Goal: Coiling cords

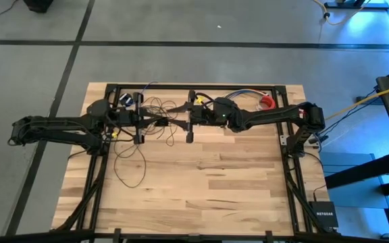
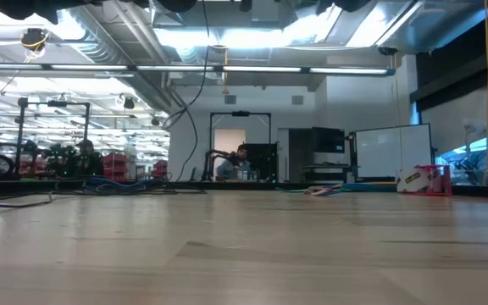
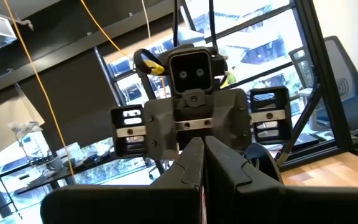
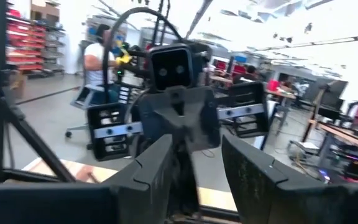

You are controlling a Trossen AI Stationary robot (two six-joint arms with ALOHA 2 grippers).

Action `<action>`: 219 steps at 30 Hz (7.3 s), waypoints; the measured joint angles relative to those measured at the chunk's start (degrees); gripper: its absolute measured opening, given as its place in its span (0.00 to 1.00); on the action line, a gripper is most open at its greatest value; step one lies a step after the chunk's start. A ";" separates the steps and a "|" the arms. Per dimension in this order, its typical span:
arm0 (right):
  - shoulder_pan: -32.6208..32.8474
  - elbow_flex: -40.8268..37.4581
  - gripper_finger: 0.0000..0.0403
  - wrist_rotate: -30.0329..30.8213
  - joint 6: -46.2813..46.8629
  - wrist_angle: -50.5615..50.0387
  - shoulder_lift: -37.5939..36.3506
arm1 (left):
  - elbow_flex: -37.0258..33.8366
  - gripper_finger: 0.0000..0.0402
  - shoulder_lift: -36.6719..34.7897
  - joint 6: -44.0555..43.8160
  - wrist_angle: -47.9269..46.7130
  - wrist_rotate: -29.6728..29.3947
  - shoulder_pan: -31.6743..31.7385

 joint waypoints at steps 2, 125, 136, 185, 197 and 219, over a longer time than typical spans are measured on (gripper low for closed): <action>0.00 -0.02 0.35 -1.26 0.00 -0.08 0.05 | 0.00 0.00 0.00 0.00 -0.07 0.00 0.00; -1.40 0.22 0.02 28.86 -22.04 -18.58 -10.22 | 1.90 0.36 32.87 28.77 3.54 -15.76 3.91; -1.40 0.24 0.02 25.80 -20.92 -18.58 -10.22 | 1.88 0.36 36.99 32.85 3.68 -16.59 5.23; -1.40 0.31 0.02 48.34 -19.63 -28.59 -12.78 | 1.94 0.43 21.15 -16.35 -53.78 -45.99 -16.00; -1.42 0.26 0.02 42.79 -16.44 -30.00 -12.78 | 6.64 0.48 15.13 -9.14 -45.30 -45.90 -17.82; -1.40 0.20 0.02 30.66 -12.93 -31.15 -8.50 | 4.00 0.47 16.10 11.40 -1.00 -25.51 -8.87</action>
